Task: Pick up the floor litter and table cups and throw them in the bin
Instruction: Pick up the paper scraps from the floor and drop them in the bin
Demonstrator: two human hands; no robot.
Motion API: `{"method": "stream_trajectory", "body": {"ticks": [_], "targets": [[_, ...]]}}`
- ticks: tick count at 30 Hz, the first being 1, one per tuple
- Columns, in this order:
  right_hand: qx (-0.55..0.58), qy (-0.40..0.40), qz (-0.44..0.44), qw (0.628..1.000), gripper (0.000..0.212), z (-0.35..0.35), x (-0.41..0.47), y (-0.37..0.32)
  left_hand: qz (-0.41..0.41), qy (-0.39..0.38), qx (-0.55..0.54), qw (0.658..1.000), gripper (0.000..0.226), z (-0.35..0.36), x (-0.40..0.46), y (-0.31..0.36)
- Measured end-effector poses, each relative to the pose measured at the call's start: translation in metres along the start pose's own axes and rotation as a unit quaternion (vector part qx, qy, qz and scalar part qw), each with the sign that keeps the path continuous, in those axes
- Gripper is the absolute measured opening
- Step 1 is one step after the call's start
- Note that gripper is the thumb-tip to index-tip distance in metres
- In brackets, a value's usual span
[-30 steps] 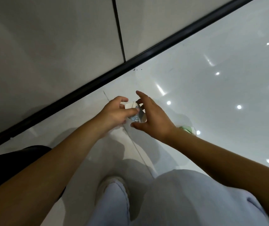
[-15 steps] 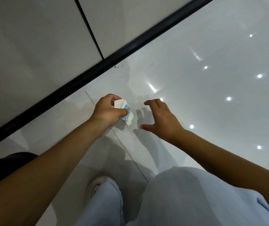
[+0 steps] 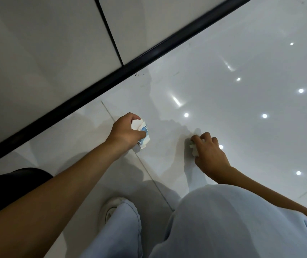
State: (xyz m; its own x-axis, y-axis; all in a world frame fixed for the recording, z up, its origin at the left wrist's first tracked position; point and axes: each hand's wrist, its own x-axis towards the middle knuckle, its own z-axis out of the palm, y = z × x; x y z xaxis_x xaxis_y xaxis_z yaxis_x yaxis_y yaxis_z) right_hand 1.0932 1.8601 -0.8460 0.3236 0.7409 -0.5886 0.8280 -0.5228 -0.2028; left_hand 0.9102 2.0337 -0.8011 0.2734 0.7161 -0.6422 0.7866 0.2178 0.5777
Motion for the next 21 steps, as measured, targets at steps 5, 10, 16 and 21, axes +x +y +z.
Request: {"method": "stream_trajectory", "body": {"ticks": [5,10,16,21], "targets": [[0.030,0.010,-0.063,0.998,0.051,-0.030,0.006,-0.028,0.052,0.024,0.069,0.996,0.035,-0.027,-0.015,0.002],[-0.006,-0.006,-0.193,0.981,0.056,-0.097,0.025,-0.099,0.079,0.088,0.082,0.990,0.037,-0.080,-0.052,0.004],[-0.067,-0.025,-0.341,0.938,0.059,-0.158,0.013,-0.225,0.045,0.233,0.066,0.969,0.038,-0.170,-0.129,-0.013],[-0.097,-0.035,-0.464,0.880,0.063,-0.169,-0.033,-0.337,-0.037,0.356,0.064,0.931,0.039,-0.235,-0.219,-0.055]]}}
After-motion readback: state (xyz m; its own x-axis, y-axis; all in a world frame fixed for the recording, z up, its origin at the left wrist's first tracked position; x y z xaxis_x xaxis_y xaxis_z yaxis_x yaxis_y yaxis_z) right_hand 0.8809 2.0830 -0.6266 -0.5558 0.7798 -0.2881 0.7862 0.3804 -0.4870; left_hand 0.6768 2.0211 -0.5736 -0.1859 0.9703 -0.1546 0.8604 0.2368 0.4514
